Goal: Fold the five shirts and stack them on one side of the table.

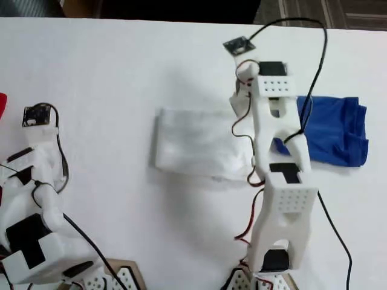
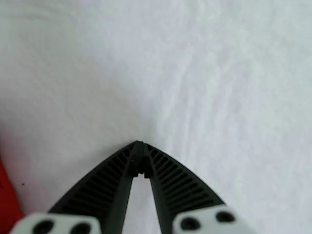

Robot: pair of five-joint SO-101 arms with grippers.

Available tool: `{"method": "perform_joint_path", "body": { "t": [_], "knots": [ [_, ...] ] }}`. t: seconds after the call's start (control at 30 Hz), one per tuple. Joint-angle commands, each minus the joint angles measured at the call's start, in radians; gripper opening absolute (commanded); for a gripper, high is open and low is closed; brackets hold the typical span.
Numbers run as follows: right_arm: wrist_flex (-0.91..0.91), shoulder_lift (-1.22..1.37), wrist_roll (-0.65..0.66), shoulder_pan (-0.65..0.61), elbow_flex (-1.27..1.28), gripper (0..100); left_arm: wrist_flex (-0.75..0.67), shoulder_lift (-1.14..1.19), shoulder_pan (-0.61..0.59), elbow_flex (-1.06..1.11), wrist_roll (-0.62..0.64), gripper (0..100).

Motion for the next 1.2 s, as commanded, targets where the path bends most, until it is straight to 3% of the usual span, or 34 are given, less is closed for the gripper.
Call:
{"method": "perform_joint_path", "body": {
  "t": [0.0, 0.13, 0.4, 0.53, 0.77, 1.17],
  "knots": [
    [0.101, -0.122, 0.002, -0.013, -0.052, 13.3, 0.002, -0.003, 0.003, -0.036, 0.009, 3],
    [0.217, -0.131, -0.055, -0.033, 0.002, 14.2, 0.002, -0.003, 0.003, -0.036, 0.009, 3],
    [0.173, -0.122, -0.189, -0.048, 0.127, 34.9, 0.002, -0.003, 0.003, -0.036, 0.009, 3],
    [0.088, -0.133, -0.292, -0.081, 0.219, 33.8, 0.002, -0.003, 0.003, -0.036, 0.009, 3],
    [0.016, -0.131, -0.307, -0.134, 0.305, 33.7, 0.002, -0.003, 0.003, -0.035, 0.009, 3],
    [-0.159, -0.101, -0.393, -0.065, 0.451, 33.7, 0.002, -0.005, 0.003, -0.033, 0.009, 3]
  ]
}}
